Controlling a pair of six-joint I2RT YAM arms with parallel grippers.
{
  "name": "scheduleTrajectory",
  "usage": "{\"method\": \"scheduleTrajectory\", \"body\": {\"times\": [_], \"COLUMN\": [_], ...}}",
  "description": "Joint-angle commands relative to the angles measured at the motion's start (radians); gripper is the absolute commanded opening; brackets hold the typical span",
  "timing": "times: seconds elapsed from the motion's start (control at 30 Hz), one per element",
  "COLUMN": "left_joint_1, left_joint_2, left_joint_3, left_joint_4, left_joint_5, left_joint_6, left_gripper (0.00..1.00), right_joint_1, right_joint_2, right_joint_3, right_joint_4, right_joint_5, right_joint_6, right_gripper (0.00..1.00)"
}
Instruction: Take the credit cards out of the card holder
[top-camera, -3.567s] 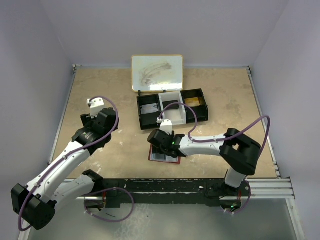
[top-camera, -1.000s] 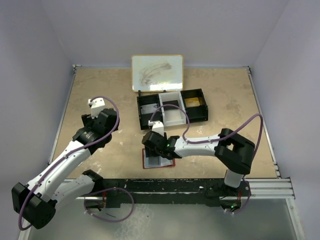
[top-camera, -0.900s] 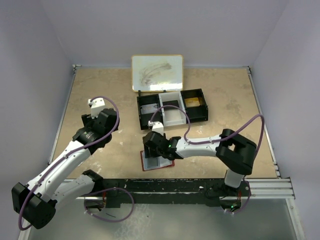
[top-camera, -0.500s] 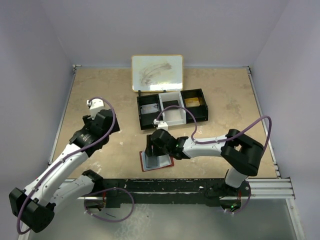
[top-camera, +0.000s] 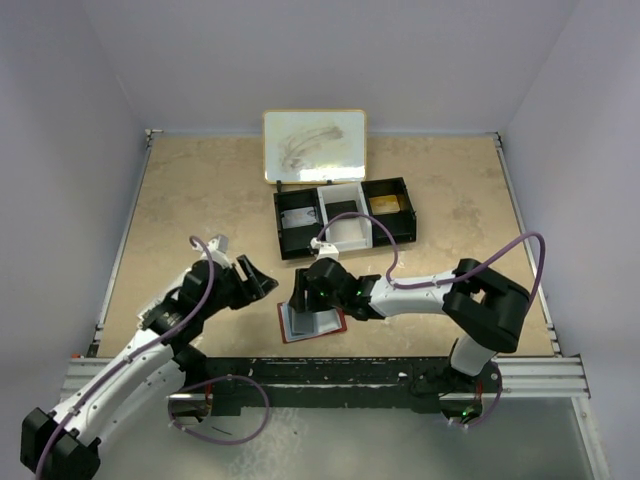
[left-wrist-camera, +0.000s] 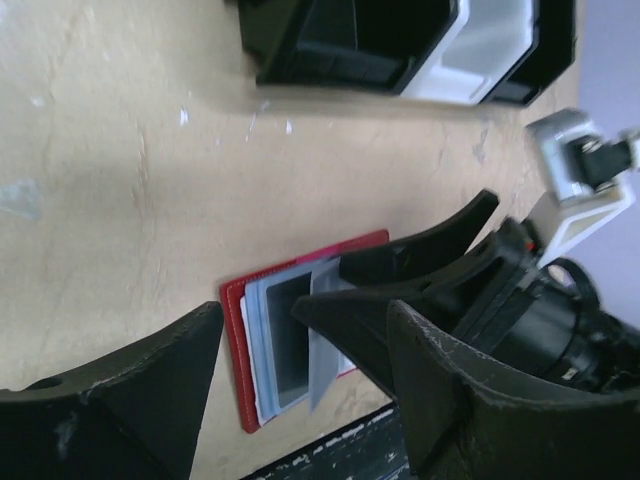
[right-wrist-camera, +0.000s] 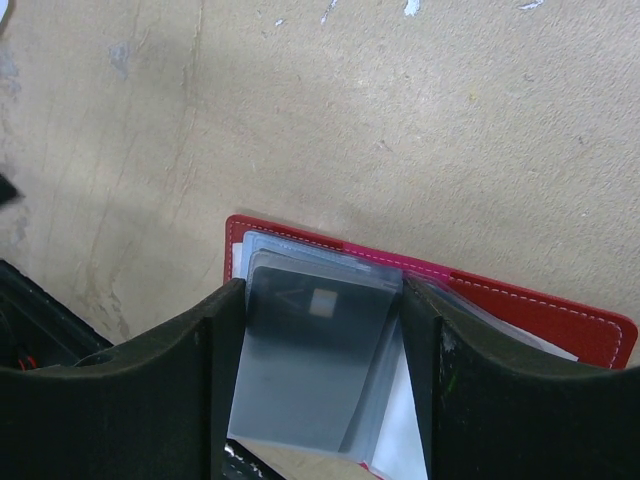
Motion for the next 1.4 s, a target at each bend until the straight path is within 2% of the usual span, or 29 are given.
{"method": "scheduleTrajectory", "body": {"times": [0.0, 0.13, 0.2, 0.33, 0.47, 0.57, 0.77, 0.87, 1.07, 1.17, 1.23, 1.37], "left_joint_1": [-0.057, -0.194, -0.254, -0.321, -0.339, -0.345, -0.363, -0.364, -0.363, -0.364, -0.364, -0.364], "left_joint_2": [0.004, 0.033, 0.065, 0.082, 0.074, 0.093, 0.164, 0.128, -0.005, -0.047, -0.048, 0.019], "left_joint_3": [-0.064, -0.106, -0.121, -0.174, -0.216, -0.251, -0.255, -0.237, -0.165, -0.155, -0.168, -0.215], "left_joint_4": [0.167, 0.249, 0.294, 0.347, 0.373, 0.458, 0.491, 0.419, 0.167, 0.12, 0.144, 0.297], "left_joint_5": [0.097, 0.013, -0.019, -0.105, -0.138, -0.116, -0.11, -0.131, -0.177, -0.179, -0.153, -0.054], "left_joint_6": [-0.104, -0.145, -0.165, -0.204, -0.231, -0.247, -0.242, -0.229, -0.19, -0.186, -0.186, -0.184], "left_gripper": [0.62, 0.58, 0.53, 0.49, 0.46, 0.44, 0.35, 0.34, 0.35, 0.36, 0.36, 0.36], "right_joint_1": [0.001, 0.0, 0.0, 0.0, 0.001, 0.001, 0.0, 0.001, -0.001, -0.001, -0.001, -0.001], "right_joint_2": [-0.013, -0.007, -0.008, -0.016, -0.02, -0.019, -0.017, -0.017, -0.011, -0.008, -0.008, -0.011], "right_joint_3": [-0.025, -0.021, -0.018, -0.017, -0.018, -0.019, -0.021, -0.022, -0.022, -0.021, -0.022, -0.019], "right_joint_4": [0.001, 0.001, -0.002, -0.006, -0.006, -0.003, -0.001, 0.0, 0.006, 0.011, 0.009, 0.006], "right_joint_5": [-0.02, -0.022, -0.02, -0.017, -0.02, -0.021, -0.022, -0.023, -0.025, -0.028, -0.028, -0.025], "right_joint_6": [0.022, 0.019, 0.018, 0.019, 0.022, 0.023, 0.023, 0.023, 0.026, 0.025, 0.027, 0.024], "right_gripper": [0.63, 0.63, 0.63, 0.63, 0.63, 0.63, 0.63, 0.63, 0.63, 0.63, 0.63, 0.63]}}
